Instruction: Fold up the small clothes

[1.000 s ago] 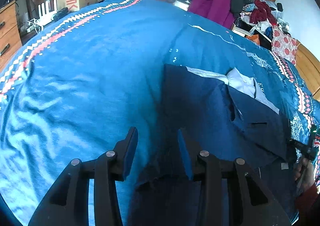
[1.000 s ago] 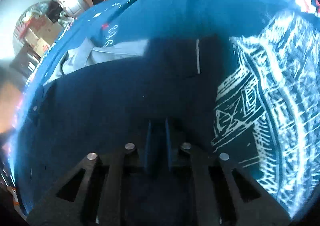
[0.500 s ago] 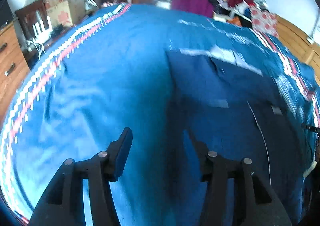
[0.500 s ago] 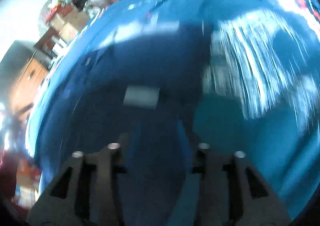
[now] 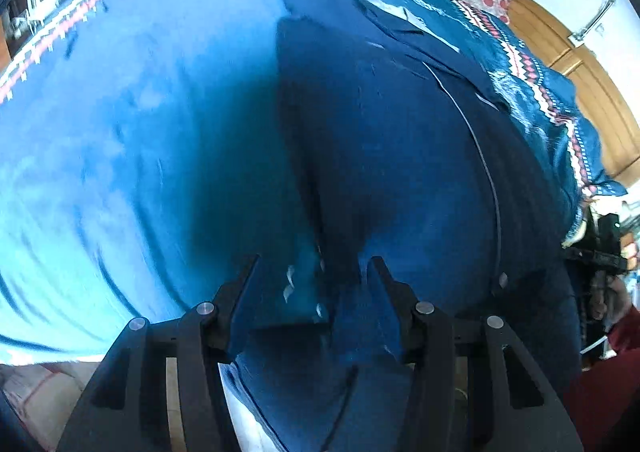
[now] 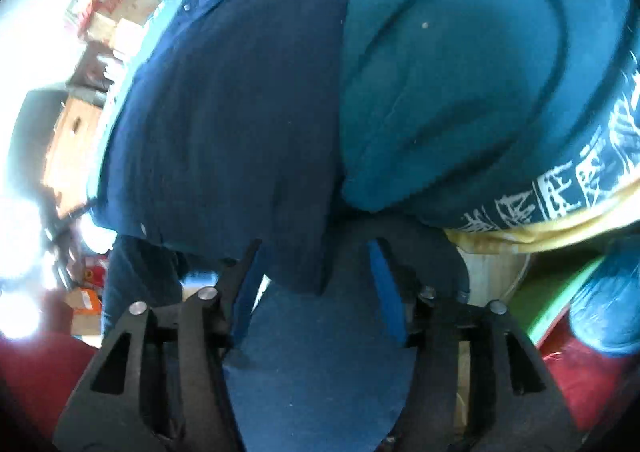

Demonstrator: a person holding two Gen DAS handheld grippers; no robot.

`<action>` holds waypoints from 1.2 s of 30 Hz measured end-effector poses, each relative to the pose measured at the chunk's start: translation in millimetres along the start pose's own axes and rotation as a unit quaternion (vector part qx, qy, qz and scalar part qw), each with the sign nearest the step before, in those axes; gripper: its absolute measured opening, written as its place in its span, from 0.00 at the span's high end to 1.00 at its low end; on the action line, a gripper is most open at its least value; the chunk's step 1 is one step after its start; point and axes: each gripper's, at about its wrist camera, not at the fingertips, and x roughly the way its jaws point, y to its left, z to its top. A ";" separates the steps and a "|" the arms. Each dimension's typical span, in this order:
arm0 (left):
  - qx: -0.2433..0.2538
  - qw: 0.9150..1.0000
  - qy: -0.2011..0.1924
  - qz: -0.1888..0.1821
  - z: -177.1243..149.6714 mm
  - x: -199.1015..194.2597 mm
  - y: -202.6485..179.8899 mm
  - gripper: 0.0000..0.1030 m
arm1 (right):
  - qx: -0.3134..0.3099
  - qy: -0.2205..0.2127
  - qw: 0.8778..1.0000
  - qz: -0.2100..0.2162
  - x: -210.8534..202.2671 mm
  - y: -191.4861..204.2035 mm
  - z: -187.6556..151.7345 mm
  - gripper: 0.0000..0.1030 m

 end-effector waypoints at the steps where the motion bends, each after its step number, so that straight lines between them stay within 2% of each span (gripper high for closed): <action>1: -0.002 1.000 0.003 -0.008 -4.9 -0.4 0.8 0.47 | 0.006 -0.001 1.000 0.011 -1.9 -0.6 -1.7 0.39; 6: -0.006 0.999 0.020 -0.035 -18.7 1.7 0.6 0.48 | 0.001 0.000 1.000 0.014 -3.6 4.2 1.0 0.39; 9: -0.009 0.998 0.030 -0.052 -19.2 5.5 -1.8 0.55 | -0.017 0.006 1.000 0.017 -7.7 12.8 -4.5 0.40; 11: -0.008 0.998 0.041 -0.050 -14.8 11.3 -4.3 0.62 | -0.035 0.012 0.999 0.000 -2.5 21.6 -5.4 0.40; 16: -0.004 0.997 0.063 -0.039 -16.4 22.1 -9.2 0.68 | -0.052 0.012 0.998 -0.041 1.5 24.2 -5.1 0.44; 21: -0.017 0.997 0.066 -0.040 -16.4 26.9 -4.8 0.69 | -0.050 0.003 0.996 -0.071 0.5 20.4 3.1 0.45; 23: -0.016 0.996 0.069 -0.044 -16.1 28.2 -6.7 0.69 | -0.050 -0.003 0.997 -0.066 -5.0 22.7 5.5 0.45; 26: -0.014 0.996 0.070 -0.045 -13.5 30.9 -8.7 0.69 | -0.055 0.022 0.995 -0.083 7.8 20.5 7.1 0.45; 32: -0.010 0.997 0.066 -0.040 -12.6 35.2 -12.1 0.72 | -0.051 0.036 0.996 -0.060 25.7 28.3 8.8 0.46; 36: -0.015 0.997 0.061 -0.042 -12.5 35.8 -10.0 0.74 | -0.055 0.039 0.996 -0.055 33.1 32.7 9.6 0.53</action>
